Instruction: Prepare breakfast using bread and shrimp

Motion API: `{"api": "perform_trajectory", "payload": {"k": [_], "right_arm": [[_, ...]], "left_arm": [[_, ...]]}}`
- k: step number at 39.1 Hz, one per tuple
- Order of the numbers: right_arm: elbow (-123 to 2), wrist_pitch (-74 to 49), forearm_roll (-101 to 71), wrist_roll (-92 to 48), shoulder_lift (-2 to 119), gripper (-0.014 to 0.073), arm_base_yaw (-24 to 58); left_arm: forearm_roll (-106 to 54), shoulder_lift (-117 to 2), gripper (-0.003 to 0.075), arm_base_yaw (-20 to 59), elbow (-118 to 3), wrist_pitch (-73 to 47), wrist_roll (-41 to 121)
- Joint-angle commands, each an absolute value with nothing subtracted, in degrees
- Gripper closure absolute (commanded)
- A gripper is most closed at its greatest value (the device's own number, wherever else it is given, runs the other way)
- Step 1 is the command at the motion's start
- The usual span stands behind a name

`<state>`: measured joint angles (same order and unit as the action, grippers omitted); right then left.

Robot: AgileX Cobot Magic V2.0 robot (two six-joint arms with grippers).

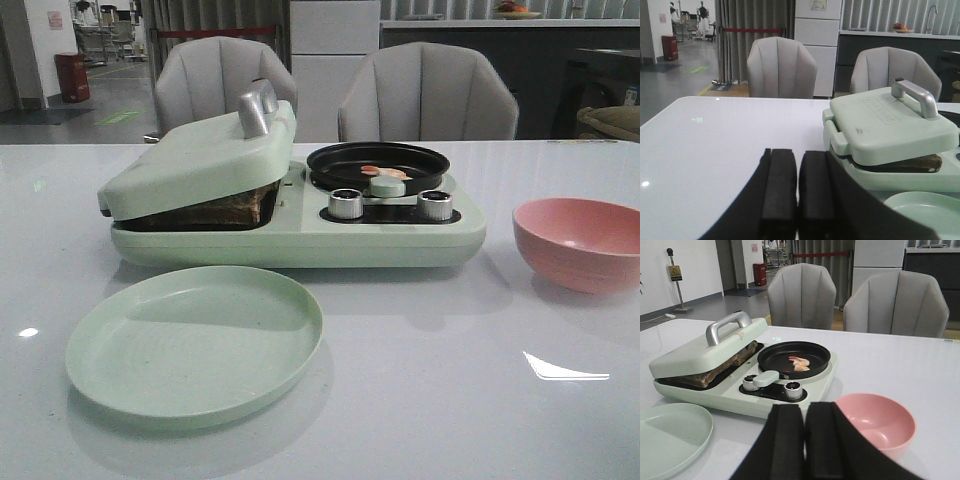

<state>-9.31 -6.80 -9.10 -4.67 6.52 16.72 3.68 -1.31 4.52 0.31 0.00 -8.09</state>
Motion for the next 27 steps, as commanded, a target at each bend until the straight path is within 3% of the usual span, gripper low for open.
{"api": "perform_trajectory", "payload": {"k": [1, 27], "right_arm": [[-10.84, -1.91, -9.27, -5.21, 7.07, 0.0425, 16.74], [-10.84, -1.98, -9.27, -5.21, 7.12, 0.0425, 16.74]], "left_arm": [[4.12, -0.03, 0.0606, 4.39, 1.62, 6.23, -8.86], [5.99, 1.23, 0.0606, 4.06, 1.52, 4.57, -8.86]]}}
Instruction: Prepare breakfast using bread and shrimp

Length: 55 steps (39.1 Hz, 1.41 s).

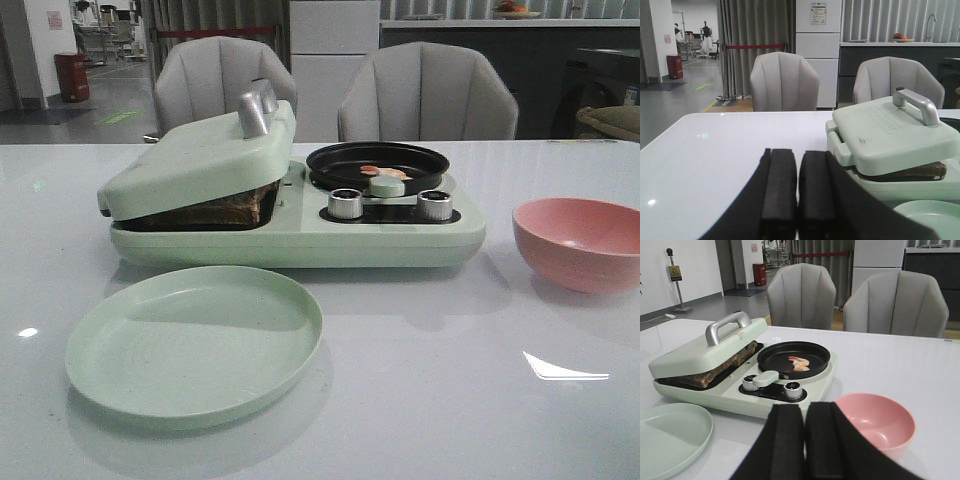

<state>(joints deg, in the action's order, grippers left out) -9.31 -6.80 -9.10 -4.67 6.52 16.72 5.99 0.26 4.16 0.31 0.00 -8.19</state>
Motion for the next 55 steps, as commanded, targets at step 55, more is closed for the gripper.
{"api": "perform_trajectory", "payload": {"k": [55], "right_arm": [[0.7, 4.06, -1.02, 0.0, -1.06, 0.0425, 3.45]], "left_arm": [[5.99, 1.23, 0.0606, 4.06, 1.52, 4.57, -8.86]]}}
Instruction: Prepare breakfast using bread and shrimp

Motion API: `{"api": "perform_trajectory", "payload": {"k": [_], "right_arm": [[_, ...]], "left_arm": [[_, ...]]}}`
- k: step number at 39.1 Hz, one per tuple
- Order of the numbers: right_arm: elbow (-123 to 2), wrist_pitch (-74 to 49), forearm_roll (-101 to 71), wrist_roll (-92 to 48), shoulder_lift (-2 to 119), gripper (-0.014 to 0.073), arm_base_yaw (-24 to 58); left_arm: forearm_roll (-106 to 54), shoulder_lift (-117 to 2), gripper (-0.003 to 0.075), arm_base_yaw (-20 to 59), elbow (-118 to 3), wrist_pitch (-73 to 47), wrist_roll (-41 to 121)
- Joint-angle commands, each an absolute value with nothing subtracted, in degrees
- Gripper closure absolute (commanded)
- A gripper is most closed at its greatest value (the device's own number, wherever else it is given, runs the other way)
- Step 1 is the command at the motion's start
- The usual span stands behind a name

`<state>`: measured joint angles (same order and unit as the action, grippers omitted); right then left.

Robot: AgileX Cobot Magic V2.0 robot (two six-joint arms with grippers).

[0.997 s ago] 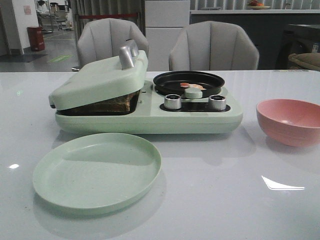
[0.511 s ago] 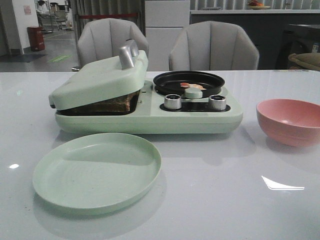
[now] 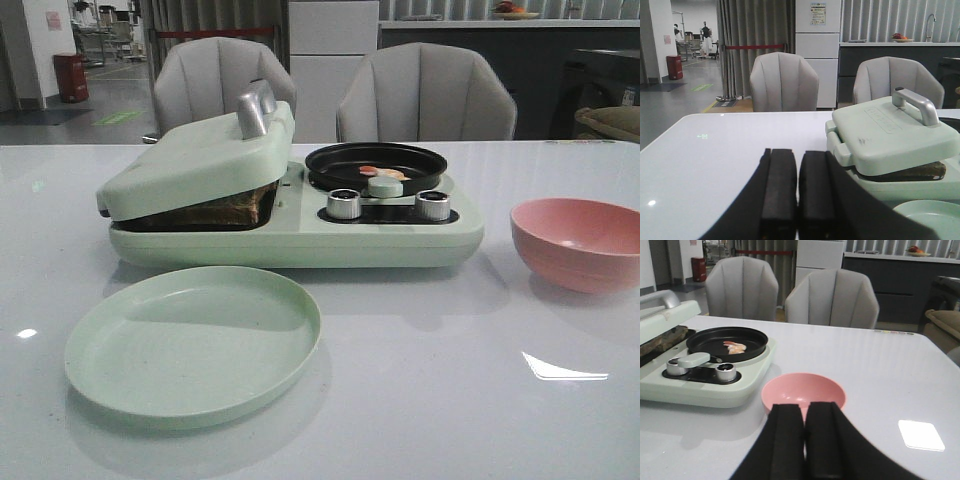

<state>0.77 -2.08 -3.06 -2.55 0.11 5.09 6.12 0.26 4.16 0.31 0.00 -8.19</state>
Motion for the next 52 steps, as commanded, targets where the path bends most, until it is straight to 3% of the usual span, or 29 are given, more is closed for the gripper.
{"api": "perform_trajectory", "payload": {"k": [1, 52], "right_arm": [[0.62, 2.84, -0.34, 0.52, -1.89, 0.0425, 3.13], [0.57, 2.11, 0.0, 1.31, -1.85, 0.0425, 2.34]], "left_arm": [[5.99, 1.23, 0.0606, 4.06, 1.52, 4.57, -8.86], [5.99, 1.12, 0.0606, 4.06, 1.52, 4.57, -8.86]]}}
